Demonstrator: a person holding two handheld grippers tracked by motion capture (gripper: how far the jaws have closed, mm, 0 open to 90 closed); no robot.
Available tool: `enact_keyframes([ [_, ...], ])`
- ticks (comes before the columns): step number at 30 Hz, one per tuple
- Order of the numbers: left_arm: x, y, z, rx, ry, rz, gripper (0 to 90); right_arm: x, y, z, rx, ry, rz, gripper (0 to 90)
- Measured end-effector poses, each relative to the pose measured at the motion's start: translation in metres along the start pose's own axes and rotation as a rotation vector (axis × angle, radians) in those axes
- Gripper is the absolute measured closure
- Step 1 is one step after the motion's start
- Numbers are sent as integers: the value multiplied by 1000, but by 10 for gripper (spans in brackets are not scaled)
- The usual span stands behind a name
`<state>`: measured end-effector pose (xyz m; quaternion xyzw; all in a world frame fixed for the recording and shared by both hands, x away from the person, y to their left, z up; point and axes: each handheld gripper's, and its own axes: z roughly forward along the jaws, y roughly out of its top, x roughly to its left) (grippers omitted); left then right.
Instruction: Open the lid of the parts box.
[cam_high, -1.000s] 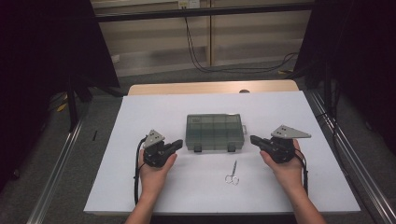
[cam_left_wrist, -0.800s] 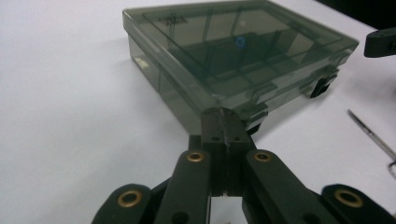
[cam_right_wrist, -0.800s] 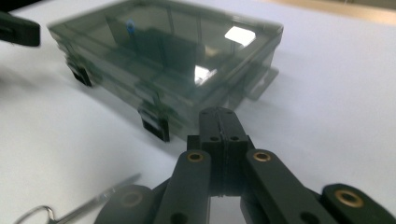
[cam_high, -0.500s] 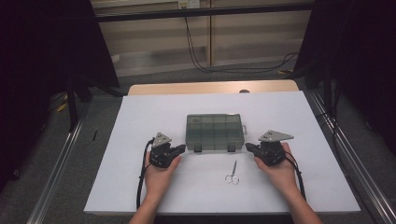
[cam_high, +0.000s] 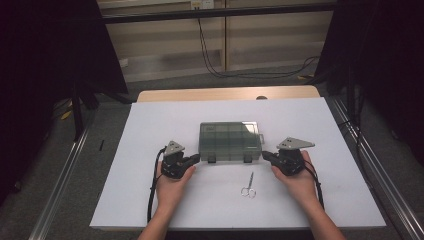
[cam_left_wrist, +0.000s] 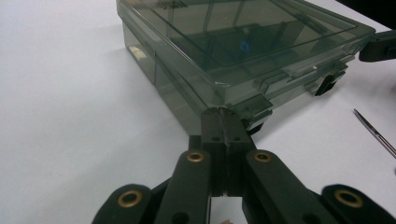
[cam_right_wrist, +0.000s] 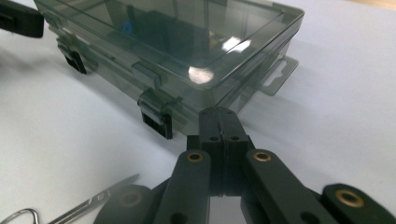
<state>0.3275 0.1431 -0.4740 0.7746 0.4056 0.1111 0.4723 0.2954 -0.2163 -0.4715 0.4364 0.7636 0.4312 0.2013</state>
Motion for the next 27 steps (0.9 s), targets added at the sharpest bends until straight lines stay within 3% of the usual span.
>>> enact_keyframes([
  [10, -1, 9, -1, -20, 0, 9, 900, -2, 14, -10, -53, 26, 18, 900],
  [16, -2, 13, -1, -28, 0, 22, 900, -5, 10, -9, -29, 8, 18, 899],
  [18, -2, 15, -2, -44, 1, 13, 900, -6, 8, -8, -23, 10, 29, 898],
  [27, -4, 32, -4, -67, 0, 44, 900, 1, 17, 0, -33, 33, 18, 900],
])
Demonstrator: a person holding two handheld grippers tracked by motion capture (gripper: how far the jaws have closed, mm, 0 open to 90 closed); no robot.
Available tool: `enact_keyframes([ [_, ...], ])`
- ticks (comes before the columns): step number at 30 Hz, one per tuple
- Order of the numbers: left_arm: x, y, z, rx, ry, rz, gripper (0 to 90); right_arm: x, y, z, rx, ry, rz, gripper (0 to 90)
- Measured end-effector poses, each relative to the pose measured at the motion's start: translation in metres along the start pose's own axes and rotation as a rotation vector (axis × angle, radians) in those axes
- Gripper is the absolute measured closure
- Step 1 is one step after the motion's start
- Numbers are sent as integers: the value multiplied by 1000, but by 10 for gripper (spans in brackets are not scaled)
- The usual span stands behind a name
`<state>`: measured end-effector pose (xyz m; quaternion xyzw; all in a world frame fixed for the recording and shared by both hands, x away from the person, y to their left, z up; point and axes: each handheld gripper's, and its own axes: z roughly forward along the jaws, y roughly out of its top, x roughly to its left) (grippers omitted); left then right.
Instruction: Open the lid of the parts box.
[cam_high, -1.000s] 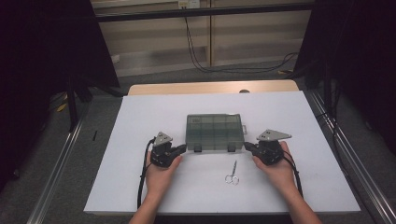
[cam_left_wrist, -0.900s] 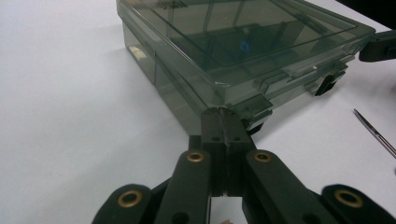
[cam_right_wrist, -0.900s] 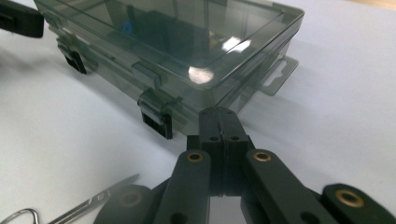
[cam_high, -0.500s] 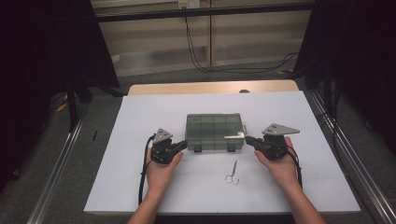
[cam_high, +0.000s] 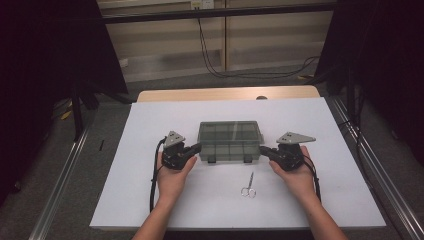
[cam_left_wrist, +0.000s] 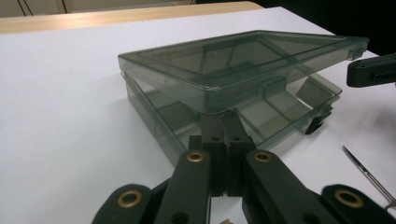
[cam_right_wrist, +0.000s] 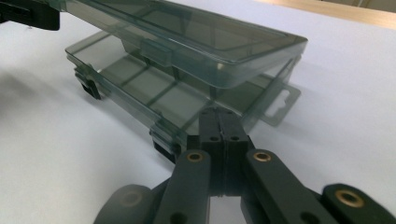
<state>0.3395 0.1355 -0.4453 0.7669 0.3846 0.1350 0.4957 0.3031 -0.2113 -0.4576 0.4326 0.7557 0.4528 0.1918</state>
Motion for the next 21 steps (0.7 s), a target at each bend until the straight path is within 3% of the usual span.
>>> enact_keyframes([
  [3, -1, 4, 1, -7, -5, 7, 900, 1, 7, 1, -27, -3, 0, 900],
  [4, -2, 6, 1, -18, -4, -12, 900, 1, 10, 1, -34, -2, 3, 900],
  [5, -1, 7, 0, -6, 2, 8, 900, 1, 13, 0, -46, -3, 7, 900],
  [15, 2, 22, 2, -42, 7, 33, 900, -6, 39, 1, -102, -20, 8, 900],
  [21, 9, 39, 4, -73, 8, 42, 900, -12, 54, 4, -125, -34, 7, 900],
])
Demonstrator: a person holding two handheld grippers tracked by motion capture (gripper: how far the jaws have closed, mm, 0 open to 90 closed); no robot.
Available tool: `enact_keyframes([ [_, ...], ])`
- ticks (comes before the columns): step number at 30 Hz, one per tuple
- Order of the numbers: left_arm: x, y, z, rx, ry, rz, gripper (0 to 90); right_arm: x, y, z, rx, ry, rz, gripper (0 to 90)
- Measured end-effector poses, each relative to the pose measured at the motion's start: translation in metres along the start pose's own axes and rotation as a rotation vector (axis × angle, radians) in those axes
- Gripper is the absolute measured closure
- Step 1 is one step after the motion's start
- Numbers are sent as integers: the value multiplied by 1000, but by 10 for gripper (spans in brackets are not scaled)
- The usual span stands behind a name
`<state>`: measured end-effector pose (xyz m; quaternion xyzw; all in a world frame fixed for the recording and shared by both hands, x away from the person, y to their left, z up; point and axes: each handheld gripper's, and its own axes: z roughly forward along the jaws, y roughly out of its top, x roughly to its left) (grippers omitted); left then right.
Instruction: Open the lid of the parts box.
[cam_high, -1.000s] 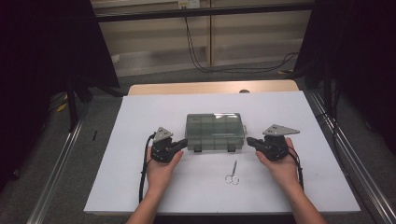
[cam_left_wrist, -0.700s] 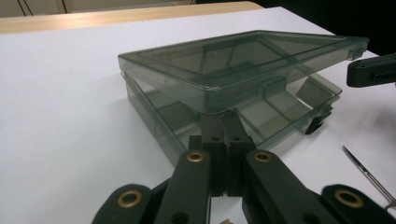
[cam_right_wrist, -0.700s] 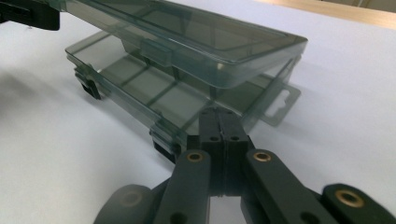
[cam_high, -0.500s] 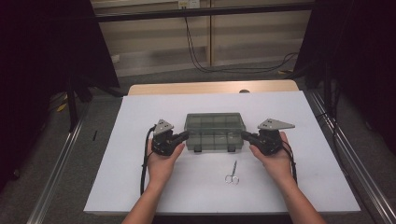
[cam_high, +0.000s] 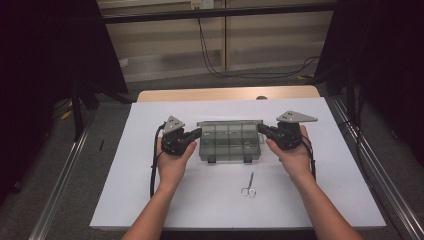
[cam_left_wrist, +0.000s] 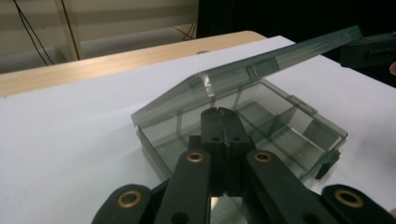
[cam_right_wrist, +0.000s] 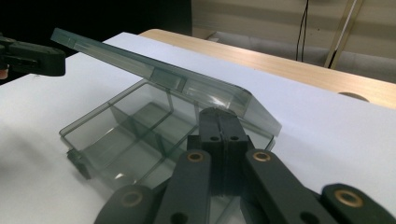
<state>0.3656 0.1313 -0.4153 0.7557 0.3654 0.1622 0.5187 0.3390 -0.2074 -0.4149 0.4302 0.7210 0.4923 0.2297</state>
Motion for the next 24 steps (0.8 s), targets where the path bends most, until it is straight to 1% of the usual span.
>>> enact_keyframes([
  [1, 1, 2, 0, -5, -2, 8, 898, -1, 2, 1, 1, -3, 4, 900],
  [2, 2, 4, 1, -10, -8, 7, 881, -2, 3, 2, 0, -2, 6, 900],
  [3, 3, 5, 1, -11, -5, 10, 849, -3, 5, 3, -1, -2, 5, 900],
  [4, 4, 6, 0, -10, -14, 15, 825, -4, 6, 5, -1, 0, 10, 900],
  [5, 5, 6, 0, -30, -23, 4, 801, -5, 7, 6, 2, 4, 10, 900],
  [6, 6, 6, -1, -28, -28, 6, 771, -6, 8, 7, 4, -1, 11, 900],
  [8, 8, 4, 0, -31, -56, -2, 691, -7, 10, 9, 6, 0, 9, 900],
  [9, 9, 3, 0, -32, -58, 2, 635, -8, 11, 10, 7, 0, 8, 900],
  [10, 10, 3, 0, -35, -51, -2, 564, -9, 12, 11, 6, 4, 10, 900],
  [12, 13, 3, 1, -42, -31, -32, 387, -10, 14, 14, 6, 3, 9, 900],
  [13, 14, 3, 2, -57, -24, -54, 309, -11, 16, 15, 5, 3, 11, 900],
  [14, 16, 3, 3, -63, -13, -67, 222, -12, 17, 16, 9, 2, 11, 900],
  [15, 17, 3, 5, -53, 0, -73, 112, -12, 18, 17, 7, -3, 12, 900],
  [16, 17, 3, 5, -53, 0, -73, 10, -12, 19, 18, 11, 1, 9, 900],
  [17, 22, 4, 9, -35, -4, -73, 0, -13, 20, 19, 12, -5, 5, 900],
  [18, 24, 4, 12, -31, 8, -85, 0, -13, 21, 21, 11, -2, 3, 900],
  [19, 27, 4, 14, -14, 15, -82, 0, -13, 22, 21, 9, -8, 5, 900],
  [21, 32, 5, 21, 15, 25, -87, 0, -14, 25, 23, 9, -11, 12, 900],
  [22, 33, 6, 24, 38, 54, -82, 28, -15, 26, 24, 8, -10, 17, 900],
  [23, 33, 6, 24, 38, 54, -82, 75, -16, 26, 24, 7, -9, 20, 900],
  [24, 34, 8, 30, 41, 85, -97, 121, -18, 27, 25, 6, -12, 23, 900],
])
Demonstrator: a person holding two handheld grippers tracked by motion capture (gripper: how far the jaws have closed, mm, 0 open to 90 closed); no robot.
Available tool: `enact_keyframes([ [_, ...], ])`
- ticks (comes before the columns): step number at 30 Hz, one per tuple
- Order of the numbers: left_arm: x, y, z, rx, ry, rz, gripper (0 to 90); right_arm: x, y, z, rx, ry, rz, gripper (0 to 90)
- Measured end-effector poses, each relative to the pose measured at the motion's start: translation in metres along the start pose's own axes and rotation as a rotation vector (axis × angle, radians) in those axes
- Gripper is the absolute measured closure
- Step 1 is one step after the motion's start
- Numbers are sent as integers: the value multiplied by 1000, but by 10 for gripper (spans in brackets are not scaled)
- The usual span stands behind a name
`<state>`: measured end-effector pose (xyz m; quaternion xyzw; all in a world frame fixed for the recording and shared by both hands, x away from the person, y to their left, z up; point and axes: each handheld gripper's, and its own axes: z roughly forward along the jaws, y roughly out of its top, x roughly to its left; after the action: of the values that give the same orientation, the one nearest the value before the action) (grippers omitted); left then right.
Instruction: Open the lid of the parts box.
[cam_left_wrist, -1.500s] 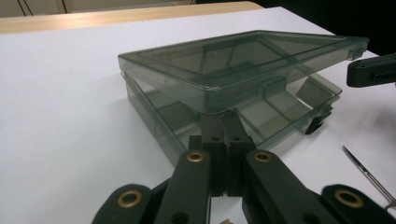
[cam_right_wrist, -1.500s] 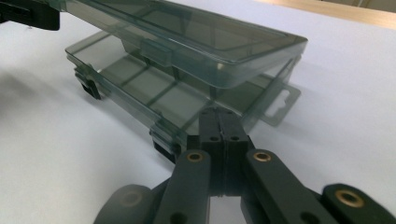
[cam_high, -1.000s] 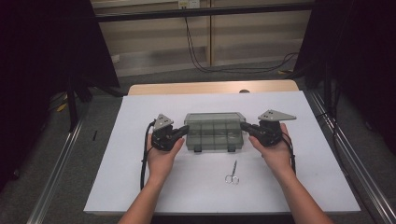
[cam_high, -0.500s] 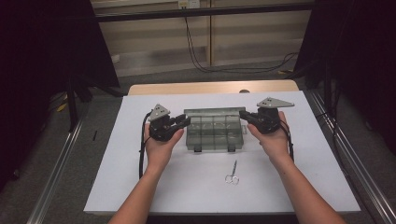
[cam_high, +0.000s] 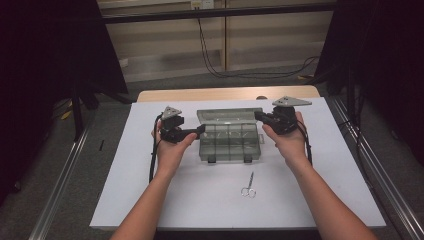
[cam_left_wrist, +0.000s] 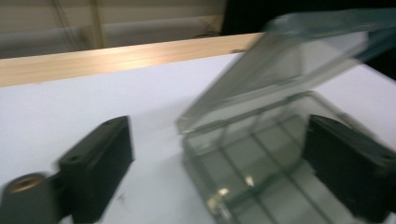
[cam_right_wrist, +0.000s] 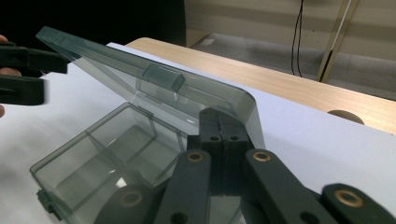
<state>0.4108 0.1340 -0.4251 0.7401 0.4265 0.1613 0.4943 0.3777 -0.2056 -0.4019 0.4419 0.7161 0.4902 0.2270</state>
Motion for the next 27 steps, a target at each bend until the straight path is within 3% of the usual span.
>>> enact_keyframes([
  [3, 0, 5, 8, 30, 11, 50, 242, -3, 3, 3, 4, 2, 10, 900],
  [5, -2, 8, 12, 46, 51, 39, 334, -4, 4, 4, 1, 4, 13, 900],
  [6, -1, 9, 15, 48, 48, 34, 373, -5, 5, 5, 4, 4, 18, 900],
  [8, -3, 12, 18, 58, 77, 53, 434, -6, 6, 7, 6, 0, 18, 900],
  [12, -3, 16, 22, 67, 82, 48, 582, -8, 10, 10, 23, -6, 9, 900],
  [14, -4, 18, 25, 72, 108, 49, 669, -9, 13, 11, 29, -5, 2, 900],
  [18, -4, 22, 28, 78, 118, 53, 756, -10, 17, 9, 47, -3, -20, 879],
  [19, -4, 23, 29, 81, 117, 62, 768, -10, 18, 8, 45, -1, -28, 840],
  [24, -2, 24, 31, 77, 112, 45, 786, -6, 19, -11, -4, 132, -62, 463],
  [25, -2, 24, 32, 75, 106, 35, 786, -5, 20, -15, -19, 138, -67, 371],
  [27, -1, 24, 32, 76, 105, 35, 788, -6, 21, -21, -45, 95, -61, 155],
])
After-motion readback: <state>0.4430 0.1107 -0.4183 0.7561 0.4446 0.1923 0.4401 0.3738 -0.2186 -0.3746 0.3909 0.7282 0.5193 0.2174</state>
